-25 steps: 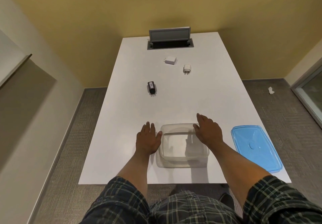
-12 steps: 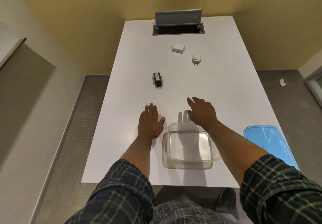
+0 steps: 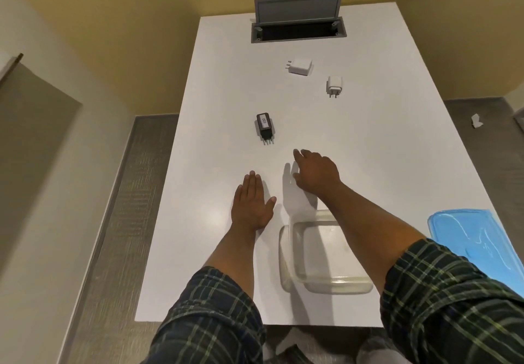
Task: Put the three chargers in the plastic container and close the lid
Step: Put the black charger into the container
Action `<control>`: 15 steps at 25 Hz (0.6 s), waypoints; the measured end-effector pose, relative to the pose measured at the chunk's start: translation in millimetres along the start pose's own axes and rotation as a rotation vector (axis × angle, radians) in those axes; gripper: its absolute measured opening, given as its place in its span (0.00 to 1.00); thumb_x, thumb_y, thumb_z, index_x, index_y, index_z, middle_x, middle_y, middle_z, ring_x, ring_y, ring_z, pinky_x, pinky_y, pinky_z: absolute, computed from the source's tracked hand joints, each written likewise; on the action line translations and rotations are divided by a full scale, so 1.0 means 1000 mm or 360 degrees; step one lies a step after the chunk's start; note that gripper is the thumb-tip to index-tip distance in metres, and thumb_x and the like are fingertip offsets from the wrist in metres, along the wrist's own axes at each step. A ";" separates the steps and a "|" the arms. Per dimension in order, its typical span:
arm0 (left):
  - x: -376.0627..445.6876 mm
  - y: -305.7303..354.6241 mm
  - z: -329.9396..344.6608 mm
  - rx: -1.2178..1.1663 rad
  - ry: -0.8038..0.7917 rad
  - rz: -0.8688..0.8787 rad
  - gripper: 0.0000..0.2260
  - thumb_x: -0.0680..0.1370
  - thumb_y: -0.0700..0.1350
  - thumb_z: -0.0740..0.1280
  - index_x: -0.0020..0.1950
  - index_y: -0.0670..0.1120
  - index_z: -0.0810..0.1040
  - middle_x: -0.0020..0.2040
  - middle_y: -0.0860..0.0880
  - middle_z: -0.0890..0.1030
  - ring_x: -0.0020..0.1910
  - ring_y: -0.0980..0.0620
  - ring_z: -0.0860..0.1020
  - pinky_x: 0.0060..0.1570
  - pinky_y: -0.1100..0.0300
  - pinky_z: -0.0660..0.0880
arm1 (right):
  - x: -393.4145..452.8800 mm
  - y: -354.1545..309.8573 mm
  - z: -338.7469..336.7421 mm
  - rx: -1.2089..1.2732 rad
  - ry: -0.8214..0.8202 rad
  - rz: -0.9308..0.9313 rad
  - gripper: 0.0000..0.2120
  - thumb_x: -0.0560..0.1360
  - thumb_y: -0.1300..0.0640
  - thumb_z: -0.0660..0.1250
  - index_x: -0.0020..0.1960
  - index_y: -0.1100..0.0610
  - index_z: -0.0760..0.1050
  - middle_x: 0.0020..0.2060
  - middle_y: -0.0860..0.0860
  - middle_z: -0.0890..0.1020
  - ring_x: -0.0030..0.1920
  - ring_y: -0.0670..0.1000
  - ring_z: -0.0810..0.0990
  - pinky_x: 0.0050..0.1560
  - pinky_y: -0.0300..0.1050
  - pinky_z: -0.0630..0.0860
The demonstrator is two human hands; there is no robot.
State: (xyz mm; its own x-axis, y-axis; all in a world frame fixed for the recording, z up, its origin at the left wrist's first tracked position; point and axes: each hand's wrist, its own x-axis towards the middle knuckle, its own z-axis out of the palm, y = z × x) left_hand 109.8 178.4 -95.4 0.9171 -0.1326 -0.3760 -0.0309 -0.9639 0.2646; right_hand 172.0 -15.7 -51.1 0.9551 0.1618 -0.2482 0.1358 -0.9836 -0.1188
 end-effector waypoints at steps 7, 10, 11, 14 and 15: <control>0.025 -0.010 0.008 -0.0117 -0.0089 -0.0071 0.34 0.85 0.59 0.49 0.83 0.43 0.38 0.84 0.46 0.37 0.83 0.48 0.38 0.82 0.50 0.40 | 0.052 -0.015 -0.002 0.0017 -0.0028 -0.0074 0.30 0.81 0.53 0.60 0.80 0.53 0.57 0.76 0.54 0.67 0.71 0.59 0.71 0.65 0.54 0.71; 0.031 -0.013 0.017 -0.0160 -0.0120 -0.0097 0.36 0.85 0.60 0.50 0.83 0.44 0.36 0.83 0.46 0.35 0.83 0.48 0.36 0.82 0.50 0.40 | 0.073 -0.016 -0.004 0.0007 0.0007 -0.0109 0.28 0.81 0.53 0.59 0.80 0.54 0.58 0.74 0.55 0.69 0.70 0.59 0.72 0.64 0.55 0.72; 0.032 -0.015 0.020 -0.0152 -0.0106 -0.0089 0.36 0.85 0.60 0.50 0.83 0.44 0.36 0.83 0.46 0.35 0.83 0.48 0.36 0.82 0.50 0.40 | 0.080 -0.016 -0.006 0.0022 0.0018 -0.0111 0.28 0.81 0.53 0.59 0.79 0.54 0.59 0.73 0.55 0.70 0.69 0.60 0.72 0.64 0.55 0.72; 0.037 -0.021 0.030 -0.0108 -0.0032 -0.0050 0.36 0.84 0.62 0.49 0.83 0.45 0.35 0.83 0.47 0.34 0.83 0.48 0.36 0.81 0.49 0.40 | 0.101 -0.016 -0.010 0.0086 0.0000 -0.0067 0.25 0.81 0.53 0.60 0.77 0.54 0.62 0.70 0.55 0.72 0.67 0.60 0.74 0.62 0.56 0.73; 0.040 -0.023 0.031 -0.0099 -0.0011 -0.0038 0.36 0.84 0.62 0.48 0.83 0.46 0.35 0.83 0.47 0.35 0.83 0.48 0.36 0.80 0.49 0.40 | 0.109 -0.015 -0.011 0.0113 -0.0021 -0.0042 0.25 0.80 0.53 0.60 0.76 0.53 0.62 0.69 0.55 0.72 0.67 0.60 0.74 0.62 0.56 0.74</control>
State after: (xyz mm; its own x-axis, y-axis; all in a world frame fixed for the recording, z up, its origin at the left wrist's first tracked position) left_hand 135.1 187.9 -144.3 0.9146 -0.1116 -0.3887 0.0158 -0.9506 0.3100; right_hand 276.9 15.7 -65.6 0.9478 0.1892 -0.2565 0.1416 -0.9709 -0.1930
